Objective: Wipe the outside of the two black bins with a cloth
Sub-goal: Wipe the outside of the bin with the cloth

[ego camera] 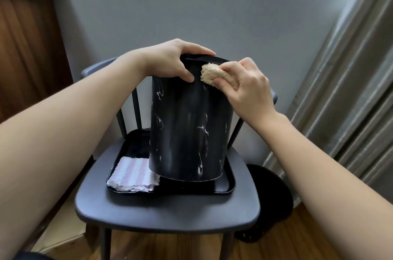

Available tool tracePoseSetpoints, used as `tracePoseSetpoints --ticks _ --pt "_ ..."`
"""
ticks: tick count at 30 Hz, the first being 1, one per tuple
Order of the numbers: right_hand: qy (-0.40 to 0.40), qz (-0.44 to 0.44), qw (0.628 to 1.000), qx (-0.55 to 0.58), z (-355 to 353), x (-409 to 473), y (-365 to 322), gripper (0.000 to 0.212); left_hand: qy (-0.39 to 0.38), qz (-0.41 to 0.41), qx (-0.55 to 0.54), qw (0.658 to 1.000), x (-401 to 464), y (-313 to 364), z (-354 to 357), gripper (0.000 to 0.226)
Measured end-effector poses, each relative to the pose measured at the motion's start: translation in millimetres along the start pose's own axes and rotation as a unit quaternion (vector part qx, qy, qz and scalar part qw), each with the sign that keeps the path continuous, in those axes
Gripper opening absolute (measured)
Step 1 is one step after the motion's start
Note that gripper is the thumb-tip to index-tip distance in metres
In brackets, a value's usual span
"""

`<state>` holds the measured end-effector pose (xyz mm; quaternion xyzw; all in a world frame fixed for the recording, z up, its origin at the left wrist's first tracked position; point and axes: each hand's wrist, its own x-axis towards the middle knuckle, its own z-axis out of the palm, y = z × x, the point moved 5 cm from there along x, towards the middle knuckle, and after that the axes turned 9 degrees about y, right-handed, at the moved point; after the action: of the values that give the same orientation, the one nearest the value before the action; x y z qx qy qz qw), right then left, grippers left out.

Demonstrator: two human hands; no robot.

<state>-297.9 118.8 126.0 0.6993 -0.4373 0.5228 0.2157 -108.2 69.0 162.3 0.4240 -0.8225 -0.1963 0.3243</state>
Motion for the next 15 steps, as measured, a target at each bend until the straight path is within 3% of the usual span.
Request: tracePoseSetpoints --ticks 4,10,12,15 --pt "-0.004 -0.029 0.999 0.035 2 -20 -9 0.026 0.008 0.003 0.002 1.000 1 -2 1 0.073" --pt "-0.057 -0.169 0.982 0.054 2 -51 -17 0.025 0.009 -0.002 -0.016 1.000 1 -5 1 0.070" --pt "-0.053 -0.169 0.983 0.041 2 -40 -15 0.026 0.014 0.000 -0.018 1.000 1 -4 2 0.068" --pt "-0.017 -0.087 0.996 0.026 0 -14 -7 0.028 0.016 0.003 -0.011 1.000 2 -3 1 0.068"
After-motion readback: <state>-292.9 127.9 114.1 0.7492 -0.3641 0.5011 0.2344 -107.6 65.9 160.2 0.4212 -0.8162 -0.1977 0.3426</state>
